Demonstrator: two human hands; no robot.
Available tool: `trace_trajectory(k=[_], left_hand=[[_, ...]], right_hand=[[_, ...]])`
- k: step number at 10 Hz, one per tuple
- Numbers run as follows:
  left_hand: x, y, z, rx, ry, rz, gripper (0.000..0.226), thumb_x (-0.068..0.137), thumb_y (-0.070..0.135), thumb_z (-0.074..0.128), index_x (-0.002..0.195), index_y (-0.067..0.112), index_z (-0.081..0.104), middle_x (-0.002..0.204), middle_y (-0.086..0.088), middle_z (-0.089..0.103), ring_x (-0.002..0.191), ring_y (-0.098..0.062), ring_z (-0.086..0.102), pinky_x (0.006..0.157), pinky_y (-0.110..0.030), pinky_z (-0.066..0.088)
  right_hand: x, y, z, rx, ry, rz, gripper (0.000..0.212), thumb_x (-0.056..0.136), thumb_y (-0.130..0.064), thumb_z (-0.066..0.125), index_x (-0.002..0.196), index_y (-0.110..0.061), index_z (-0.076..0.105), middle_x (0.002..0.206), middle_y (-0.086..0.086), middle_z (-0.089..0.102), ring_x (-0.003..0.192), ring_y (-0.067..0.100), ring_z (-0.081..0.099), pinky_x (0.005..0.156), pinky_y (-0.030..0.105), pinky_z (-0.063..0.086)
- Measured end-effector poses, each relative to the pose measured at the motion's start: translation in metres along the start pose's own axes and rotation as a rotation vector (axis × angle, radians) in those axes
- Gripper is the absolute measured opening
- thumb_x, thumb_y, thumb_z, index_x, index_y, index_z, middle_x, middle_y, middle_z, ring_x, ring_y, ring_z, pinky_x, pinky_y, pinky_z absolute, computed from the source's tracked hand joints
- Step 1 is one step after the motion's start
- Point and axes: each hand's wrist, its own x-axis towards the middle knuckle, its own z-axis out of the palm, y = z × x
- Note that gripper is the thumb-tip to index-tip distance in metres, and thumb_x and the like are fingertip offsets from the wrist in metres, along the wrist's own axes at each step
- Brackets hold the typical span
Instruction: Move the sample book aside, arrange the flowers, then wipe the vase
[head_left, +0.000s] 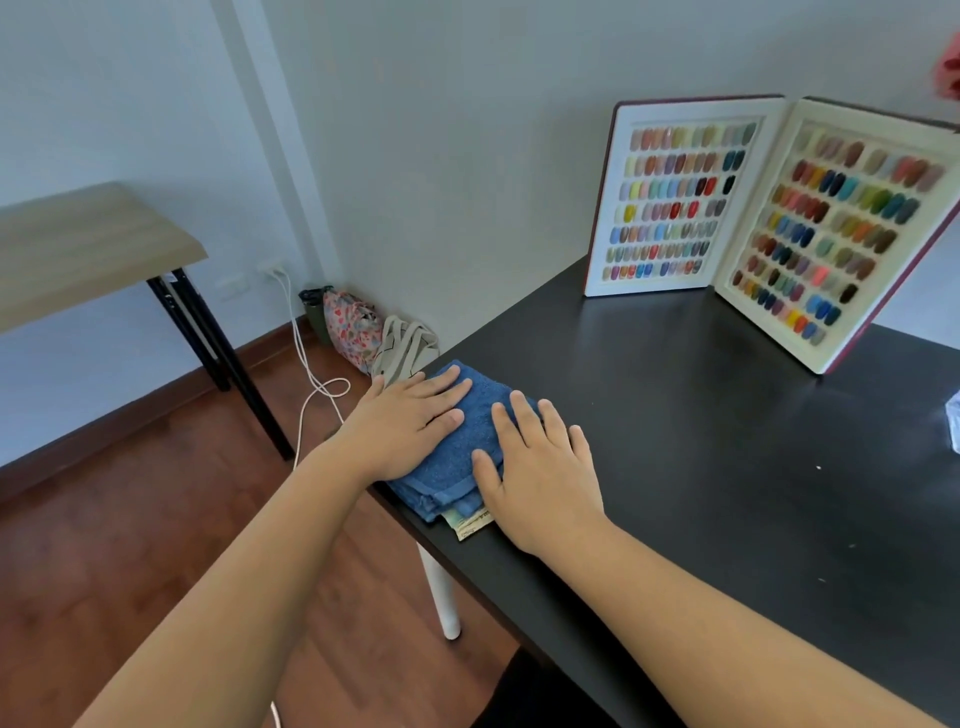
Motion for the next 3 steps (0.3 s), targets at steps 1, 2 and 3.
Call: trace_trajectory(k=[1, 2, 3], left_hand=[[0.001, 0.001, -0.003, -0.071, 0.016, 0.018, 0.050, 0.100, 0.055, 0.027, 0.149, 0.046, 0.023, 0.158, 0.024, 0.012, 0.147, -0.013, 0.016, 0.117, -0.051, 0.013], [0.002, 0.005, -0.013, -0.255, 0.016, -0.022, 0.048, 0.099, 0.051, 0.036, 0.146, 0.041, 0.034, 0.157, 0.019, 0.022, 0.146, -0.013, 0.018, 0.120, -0.044, 0.011], [0.006, 0.020, -0.021, -0.353, 0.091, -0.015, 0.052, 0.100, 0.049, 0.037, 0.149, 0.032, 0.033, 0.157, 0.013, 0.026, 0.148, -0.018, 0.013, 0.120, -0.037, 0.008]], right_hand=[[0.000, 0.002, -0.002, 0.041, 0.020, -0.020, 0.065, 0.096, -0.055, 0.016, 0.153, -0.023, 0.015, 0.162, -0.001, 0.009, 0.147, 0.022, -0.002, 0.117, 0.044, 0.005], [-0.007, 0.004, -0.011, 0.190, 0.091, -0.049, 0.058, 0.098, -0.049, 0.025, 0.152, -0.027, 0.019, 0.161, -0.005, 0.013, 0.146, 0.018, -0.008, 0.118, 0.040, 0.002], [-0.025, 0.014, -0.019, 0.390, 0.190, -0.056, 0.051, 0.098, -0.043, 0.036, 0.148, -0.037, 0.027, 0.159, -0.012, 0.014, 0.144, 0.008, -0.009, 0.115, 0.037, 0.004]])
